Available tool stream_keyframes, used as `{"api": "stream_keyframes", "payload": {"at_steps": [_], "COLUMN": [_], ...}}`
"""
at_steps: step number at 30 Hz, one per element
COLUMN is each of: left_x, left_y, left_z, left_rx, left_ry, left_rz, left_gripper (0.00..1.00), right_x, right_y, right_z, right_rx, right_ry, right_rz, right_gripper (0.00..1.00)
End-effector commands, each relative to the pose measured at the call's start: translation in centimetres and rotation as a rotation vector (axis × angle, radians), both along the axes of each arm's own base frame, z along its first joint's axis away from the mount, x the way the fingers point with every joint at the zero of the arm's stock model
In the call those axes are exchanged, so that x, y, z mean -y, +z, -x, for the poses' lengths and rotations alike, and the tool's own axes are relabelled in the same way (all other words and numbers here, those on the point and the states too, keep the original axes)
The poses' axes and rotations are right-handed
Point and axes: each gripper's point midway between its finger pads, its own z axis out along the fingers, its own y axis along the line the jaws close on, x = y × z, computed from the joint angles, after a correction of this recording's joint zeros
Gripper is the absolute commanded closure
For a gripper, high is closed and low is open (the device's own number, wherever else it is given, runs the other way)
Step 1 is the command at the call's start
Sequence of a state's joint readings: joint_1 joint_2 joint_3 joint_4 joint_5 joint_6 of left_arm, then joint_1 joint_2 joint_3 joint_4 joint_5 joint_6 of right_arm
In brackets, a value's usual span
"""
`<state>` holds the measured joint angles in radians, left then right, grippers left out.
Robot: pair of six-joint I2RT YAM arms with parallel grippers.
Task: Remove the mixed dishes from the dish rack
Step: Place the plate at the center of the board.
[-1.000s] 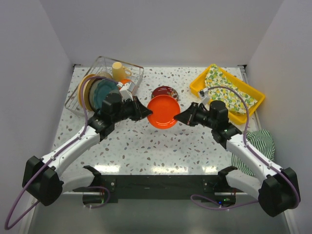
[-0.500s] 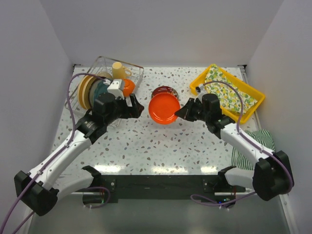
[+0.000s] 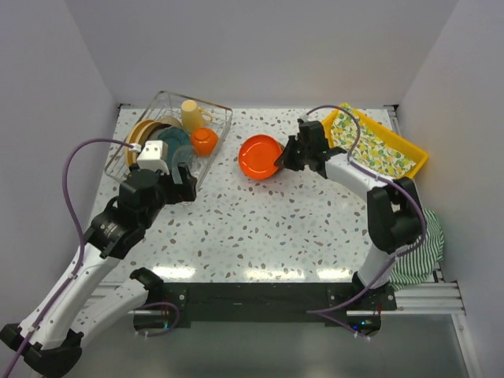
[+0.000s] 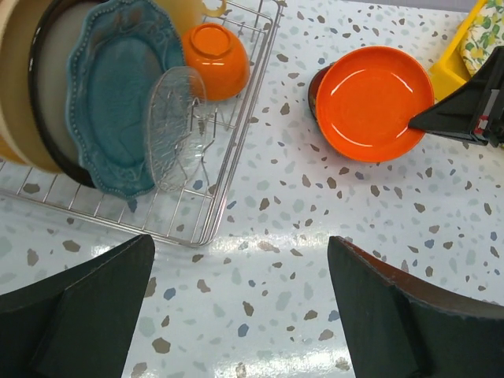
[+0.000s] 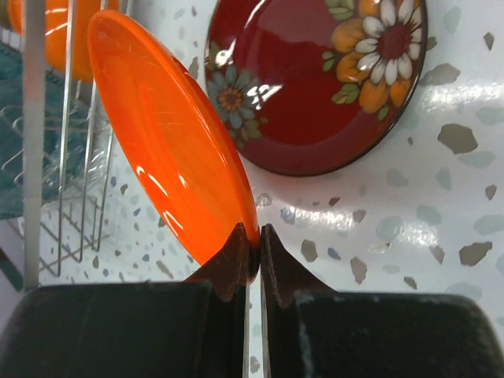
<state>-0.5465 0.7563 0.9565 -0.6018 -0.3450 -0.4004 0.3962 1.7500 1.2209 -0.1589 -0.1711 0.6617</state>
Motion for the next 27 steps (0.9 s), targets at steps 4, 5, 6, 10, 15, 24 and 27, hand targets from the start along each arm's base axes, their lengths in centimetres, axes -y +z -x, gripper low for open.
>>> {"api": "stream_keyframes", "payload": {"at_steps": [4, 5, 6, 10, 15, 24, 27], "left_x": [-2.4, -2.6, -2.7, -3.0, -2.8, -1.9, -1.7], "left_y": [-0.4, -0.2, -0.4, -0.9, -1.2, -1.5, -1.7], "left_z": [1.6, 1.8, 1.9, 2.2, 2.0, 1.5, 1.3], "left_rx": [-0.012, -0.006, -0.011, -0.017, -0.025, -0.043, -0.05], "left_ry": [0.073, 0.077, 0.082, 0.09, 0.084, 0.055, 0.053], "left_rz": [-0.035, -0.029, -0.033, -0.038, -0.04, -0.04, -0.04], "left_gripper": [0.03, 0.03, 0.03, 0.03, 0.03, 0.03, 0.03], "right_x": [1.6, 1.6, 1.7, 2.0, 1.7, 2.1, 2.7], "right_y": [-1.1, -1.5, -1.8, -3.2, -5.3, -4.8, -3.8], "right_z": [-5.0, -5.5, -5.6, -6.3, -6.2, -5.2, -4.5], "right_rx": [-0.034, -0.045, -0.052, -0.088, -0.147, -0.164, -0.153], "right_ry": [-0.096, -0.103, -0.105, -0.11, -0.078, 0.009, 0.04], "right_rz": [-0.044, -0.047, -0.045, -0.06, -0.066, 0.013, 0.064], "right_gripper": [1.0, 1.0, 1.0, 1.0, 0.91, 0.54, 0.43]}}
